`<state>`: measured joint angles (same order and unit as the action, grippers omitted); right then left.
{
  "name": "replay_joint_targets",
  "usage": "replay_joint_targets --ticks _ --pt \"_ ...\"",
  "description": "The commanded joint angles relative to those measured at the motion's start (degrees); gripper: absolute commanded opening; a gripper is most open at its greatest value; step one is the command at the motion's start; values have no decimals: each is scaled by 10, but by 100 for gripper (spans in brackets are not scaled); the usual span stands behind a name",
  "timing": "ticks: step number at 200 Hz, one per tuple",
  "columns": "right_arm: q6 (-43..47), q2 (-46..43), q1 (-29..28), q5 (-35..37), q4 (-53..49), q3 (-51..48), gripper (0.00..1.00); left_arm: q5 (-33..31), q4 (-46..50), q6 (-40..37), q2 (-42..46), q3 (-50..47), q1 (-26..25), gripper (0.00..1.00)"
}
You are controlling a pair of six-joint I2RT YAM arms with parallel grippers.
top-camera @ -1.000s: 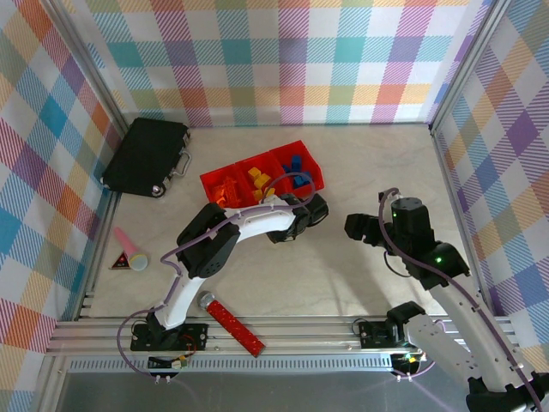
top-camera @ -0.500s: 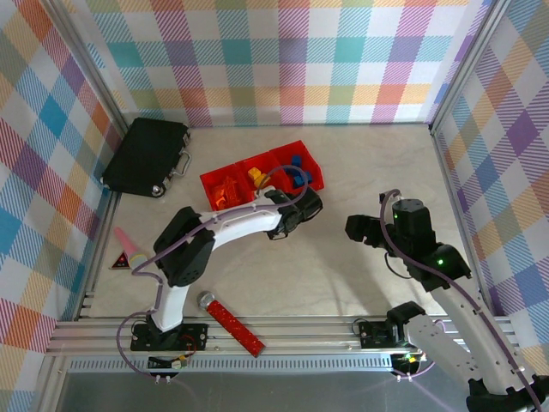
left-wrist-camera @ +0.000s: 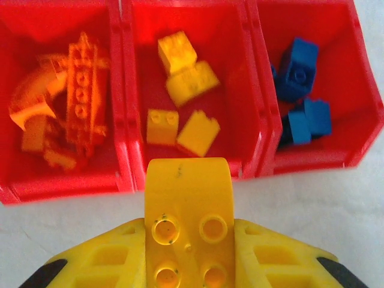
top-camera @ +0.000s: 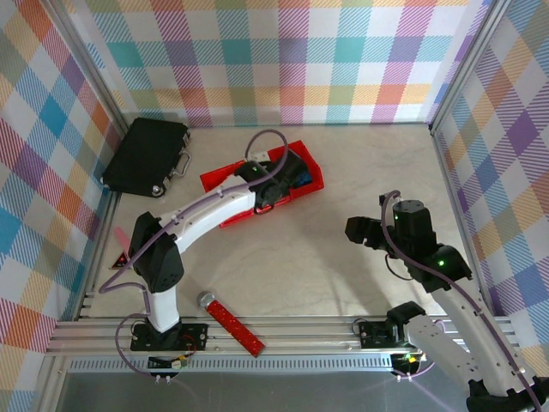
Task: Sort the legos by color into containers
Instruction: Pick up the lego from the center of the table, then place the lego in the container.
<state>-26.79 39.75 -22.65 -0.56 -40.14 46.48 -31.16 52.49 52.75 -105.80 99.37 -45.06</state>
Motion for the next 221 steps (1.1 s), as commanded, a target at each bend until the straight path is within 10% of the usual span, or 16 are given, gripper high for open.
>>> replay_joint_targets --ticks 1,123,221 --pt "-7 -8 3 -11 -17 11 75 3 21 -62 -18 38 43 27" --pt "-11 -35 3 -6 -75 10 75 72 -18 -132 -175 156 111 38" --pt "-17 -45 3 3 -96 0 84 103 -144 -190 -18 -2 117 83"
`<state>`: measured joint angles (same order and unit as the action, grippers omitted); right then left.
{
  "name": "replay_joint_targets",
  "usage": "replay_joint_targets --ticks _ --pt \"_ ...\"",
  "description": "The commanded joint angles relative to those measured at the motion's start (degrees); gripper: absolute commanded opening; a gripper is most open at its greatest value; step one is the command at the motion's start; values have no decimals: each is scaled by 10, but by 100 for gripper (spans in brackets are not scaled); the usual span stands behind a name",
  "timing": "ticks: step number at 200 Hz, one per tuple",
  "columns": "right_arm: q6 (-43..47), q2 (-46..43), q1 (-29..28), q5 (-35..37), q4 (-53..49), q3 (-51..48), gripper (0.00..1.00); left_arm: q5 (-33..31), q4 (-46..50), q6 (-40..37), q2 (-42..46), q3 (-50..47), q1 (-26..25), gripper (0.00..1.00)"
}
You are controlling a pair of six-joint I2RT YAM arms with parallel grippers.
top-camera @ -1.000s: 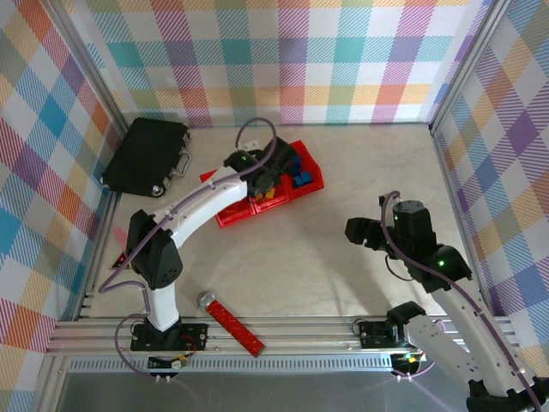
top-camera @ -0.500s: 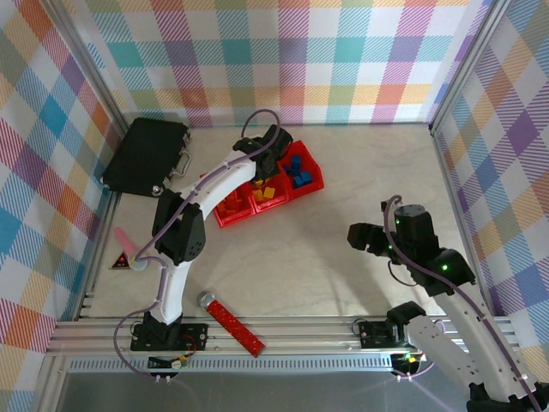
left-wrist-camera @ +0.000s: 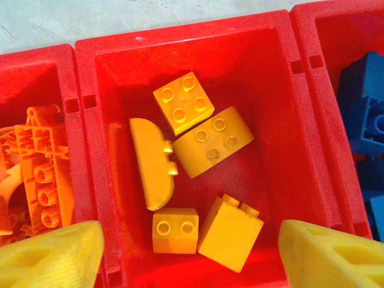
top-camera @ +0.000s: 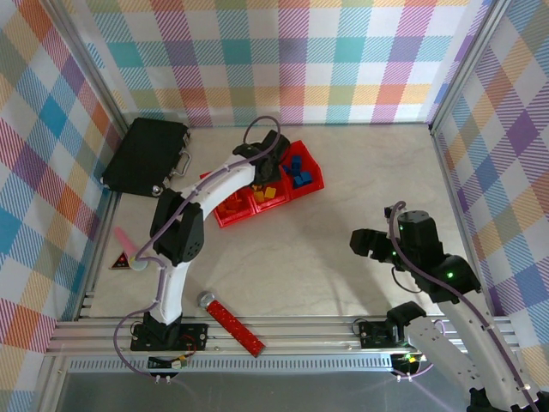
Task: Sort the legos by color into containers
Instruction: Place the lego in the container, then reset both arms
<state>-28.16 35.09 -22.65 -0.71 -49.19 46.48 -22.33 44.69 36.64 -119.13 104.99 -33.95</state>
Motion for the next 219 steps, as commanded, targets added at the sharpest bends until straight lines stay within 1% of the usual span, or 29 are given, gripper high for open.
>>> replay_joint_targets --ticks 1,21,41,50,53,60,70,73,83,97,103,117,133,144,152,164,174,194,219 --pt "-3 1 3 5 -5 0 84 15 -70 -30 118 -62 6 84" --pt "4 6 2 20 3 -6 91 18 -134 -67 231 -148 6 91" --pt "14 4 2 57 15 -7 100 21 -208 -125 358 -252 6 94" --pt "17 1 3 79 28 -10 99 20 -244 -156 425 -304 6 96" --pt "18 -1 3 88 34 -12 99 17 -256 -166 444 -321 6 100" --pt "24 -4 3 107 48 -15 99 4 -279 -185 484 -359 6 100" --pt "39 -11 3 130 88 -31 99 -12 -325 -220 543 -415 6 100" --pt "47 -13 3 140 103 -37 99 -15 -346 -242 559 -435 5 100" --pt "74 -20 3 159 146 -59 99 -4 -405 -303 611 -502 5 100" --pt "126 -37 3 179 237 -105 99 11 -471 -381 677 -593 5 100" --pt "151 -45 3 189 274 -127 99 -3 -492 -392 701 -626 5 100" --pt "212 -60 3 214 357 -172 99 -59 -536 -411 742 -689 6 100" --pt "281 -51 3 248 443 -214 99 -108 -580 -443 759 -748 8 100" --pt "308 -30 8 272 472 -226 99 -134 -621 -468 751 -785 11 100" --pt "317 -9 15 280 486 -231 99 -151 -648 -477 737 -807 14 100" --pt "303 21 31 288 498 -232 99 -162 -679 -476 712 -831 23 100" --pt "300 47 40 286 525 -242 99 -161 -704 -471 691 -845 31 100" --pt "305 110 56 278 620 -275 99 -154 -741 -462 663 -862 48 100" --pt "325 188 66 263 715 -305 99 -106 -752 -461 649 -873 91 100"
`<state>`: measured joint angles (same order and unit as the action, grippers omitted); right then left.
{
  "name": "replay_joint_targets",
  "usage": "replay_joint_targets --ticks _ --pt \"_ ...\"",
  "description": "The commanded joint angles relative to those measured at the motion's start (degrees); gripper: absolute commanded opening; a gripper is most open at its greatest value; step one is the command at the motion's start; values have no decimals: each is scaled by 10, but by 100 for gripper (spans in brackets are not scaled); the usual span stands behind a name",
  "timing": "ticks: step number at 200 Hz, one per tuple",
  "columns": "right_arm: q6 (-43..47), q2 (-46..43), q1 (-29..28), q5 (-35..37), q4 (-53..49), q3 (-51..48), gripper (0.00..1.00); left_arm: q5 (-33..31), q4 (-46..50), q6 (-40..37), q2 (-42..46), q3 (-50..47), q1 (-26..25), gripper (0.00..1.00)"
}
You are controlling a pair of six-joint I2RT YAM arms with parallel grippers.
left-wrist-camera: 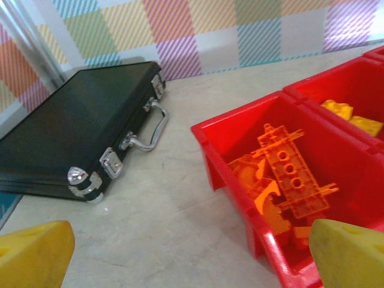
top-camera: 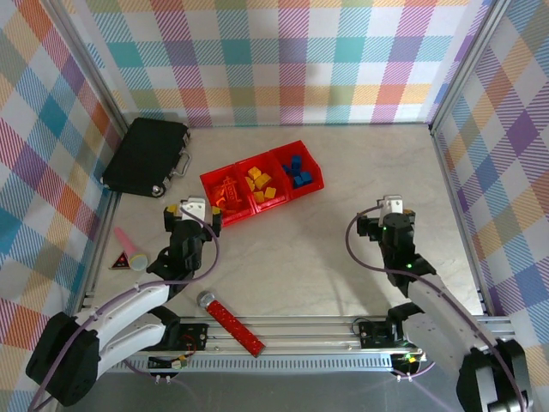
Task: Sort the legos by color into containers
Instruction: Reset both arms
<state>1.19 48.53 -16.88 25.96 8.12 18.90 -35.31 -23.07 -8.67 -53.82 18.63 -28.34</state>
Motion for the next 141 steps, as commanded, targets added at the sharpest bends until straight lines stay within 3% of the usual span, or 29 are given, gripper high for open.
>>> replay_joint_targets --ticks 1,25,38,64,94,117,129,141 --pt "32 57 9 -4 145 -31 99 26 -74 -7 -5 -10 38 100" --pt "38 109 22 -23 234 -61 99 80 -90 11 -17 -25 95 100" --pt "50 118 30 -68 255 -64 99 99 -107 25 -31 -34 120 100" --pt "70 148 50 -108 322 -71 99 164 -184 40 -106 -46 161 100" --pt "85 203 68 -167 360 -53 99 220 -322 33 -241 -44 180 100" --pt "98 248 73 -215 395 -38 99 234 -375 19 -347 -17 185 100" --pt "98 271 73 -229 416 -31 99 245 -413 36 -376 -18 203 100" --pt "81 317 88 -253 473 -36 99 271 -372 39 -358 -15 209 100"
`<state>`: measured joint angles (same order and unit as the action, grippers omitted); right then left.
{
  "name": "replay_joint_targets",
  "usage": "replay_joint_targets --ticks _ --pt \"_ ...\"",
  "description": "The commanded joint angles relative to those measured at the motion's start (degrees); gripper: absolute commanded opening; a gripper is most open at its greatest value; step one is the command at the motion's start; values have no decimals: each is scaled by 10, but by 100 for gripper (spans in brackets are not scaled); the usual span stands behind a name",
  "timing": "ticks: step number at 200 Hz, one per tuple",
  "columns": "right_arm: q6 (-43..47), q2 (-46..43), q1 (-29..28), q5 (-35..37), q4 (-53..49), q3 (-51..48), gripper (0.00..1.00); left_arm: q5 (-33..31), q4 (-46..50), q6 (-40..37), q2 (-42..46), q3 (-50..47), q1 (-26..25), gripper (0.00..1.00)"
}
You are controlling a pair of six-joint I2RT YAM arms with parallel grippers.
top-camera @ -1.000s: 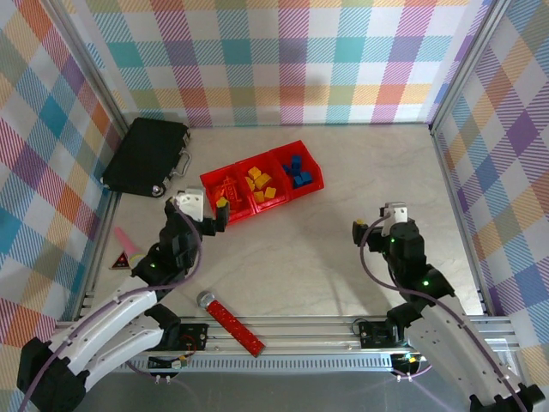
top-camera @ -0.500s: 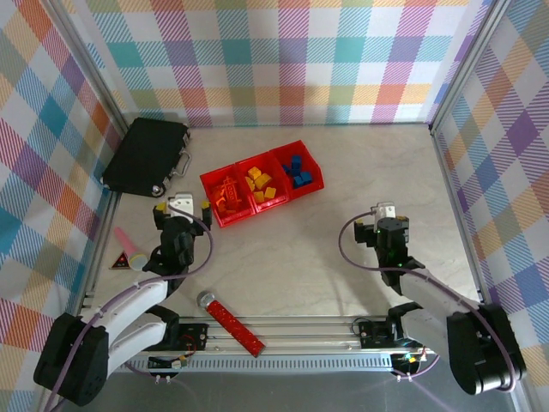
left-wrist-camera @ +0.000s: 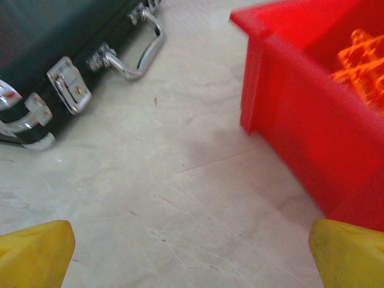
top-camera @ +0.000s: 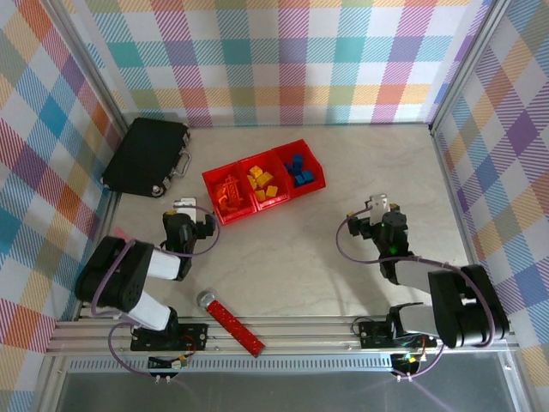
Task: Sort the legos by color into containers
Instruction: Reset both arms
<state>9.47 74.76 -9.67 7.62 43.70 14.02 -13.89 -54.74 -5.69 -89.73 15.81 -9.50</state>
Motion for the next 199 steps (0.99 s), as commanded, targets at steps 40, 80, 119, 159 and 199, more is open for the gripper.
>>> replay_joint_targets --ticks 40,80,119,159,199 --pt "-91 128 67 -37 50 85 99 102 11 3 -3 50 32 100" --pt "-106 132 92 -66 44 93 99 107 43 16 -7 71 47 100" --pt "-105 131 91 -69 36 95 99 70 55 33 -7 78 47 100" --pt "-105 131 91 -69 37 95 99 70 55 34 -8 78 47 100" --pt "-104 131 91 -69 36 96 99 70 56 34 -7 78 47 100"
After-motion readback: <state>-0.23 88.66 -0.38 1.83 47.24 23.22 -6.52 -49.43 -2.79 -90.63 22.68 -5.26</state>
